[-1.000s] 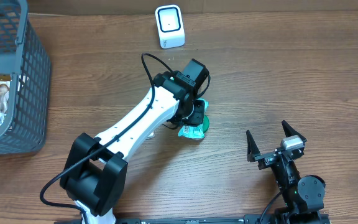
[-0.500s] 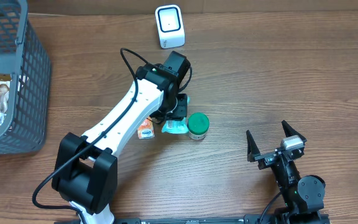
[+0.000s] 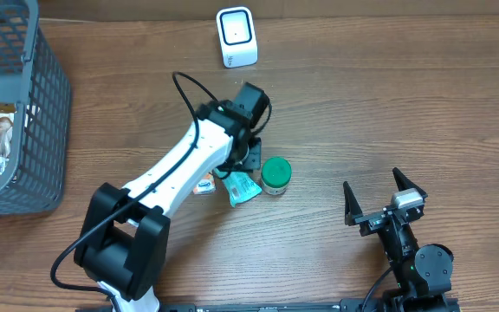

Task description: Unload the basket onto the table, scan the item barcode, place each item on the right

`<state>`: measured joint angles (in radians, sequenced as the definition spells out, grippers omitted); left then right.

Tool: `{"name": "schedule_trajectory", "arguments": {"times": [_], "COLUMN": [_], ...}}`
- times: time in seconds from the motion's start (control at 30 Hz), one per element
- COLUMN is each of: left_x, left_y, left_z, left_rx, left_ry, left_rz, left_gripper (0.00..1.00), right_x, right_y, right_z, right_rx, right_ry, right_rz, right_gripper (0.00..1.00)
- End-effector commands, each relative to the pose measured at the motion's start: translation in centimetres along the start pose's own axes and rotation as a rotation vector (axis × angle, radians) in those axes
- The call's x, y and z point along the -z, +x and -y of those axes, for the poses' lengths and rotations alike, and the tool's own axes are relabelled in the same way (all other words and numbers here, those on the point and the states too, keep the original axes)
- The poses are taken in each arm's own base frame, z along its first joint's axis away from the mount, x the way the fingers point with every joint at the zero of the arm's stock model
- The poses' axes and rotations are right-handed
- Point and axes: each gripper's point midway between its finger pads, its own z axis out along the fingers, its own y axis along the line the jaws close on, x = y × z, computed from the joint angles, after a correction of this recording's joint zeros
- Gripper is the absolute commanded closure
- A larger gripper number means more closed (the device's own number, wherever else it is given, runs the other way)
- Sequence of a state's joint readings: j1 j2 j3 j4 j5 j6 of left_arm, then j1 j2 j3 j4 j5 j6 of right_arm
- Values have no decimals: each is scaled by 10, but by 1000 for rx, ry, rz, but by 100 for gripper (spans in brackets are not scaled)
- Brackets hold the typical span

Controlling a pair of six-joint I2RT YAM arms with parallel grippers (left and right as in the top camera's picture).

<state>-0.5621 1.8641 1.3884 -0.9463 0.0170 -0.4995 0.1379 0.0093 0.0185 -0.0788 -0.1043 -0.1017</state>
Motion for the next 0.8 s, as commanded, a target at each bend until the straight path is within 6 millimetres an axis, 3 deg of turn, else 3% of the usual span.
{"name": "schedule_trajectory", "arguments": {"times": [0.0,0.27,0.43,0.53,0.67,0.77], "left_x": [-1,7,23,28,29,21], "left_y": [12,-7,-10,6,14,9], "left_z": [5,-26,-79,-121,-145,-152], "left_rx": [-7,80,209,290,316,316], "left_ry": [15,-35,-139,-223,-300,-325], "left_rz": [-13,8,-33,-113,-137,-100], "left_gripper": [73,74,76,78,90,93], "right_x": [0,0,0,0,0,0], "right_y": [3,3,3,3,3,3], "right_z": [0,0,0,0,0,0], "right_rx": [1,1,1,1,1,1], "right_ry": [2,2,2,2,2,2], "right_rz": [1,1,1,1,1,1], "right_gripper": [0,0,0,0,0,0]}}
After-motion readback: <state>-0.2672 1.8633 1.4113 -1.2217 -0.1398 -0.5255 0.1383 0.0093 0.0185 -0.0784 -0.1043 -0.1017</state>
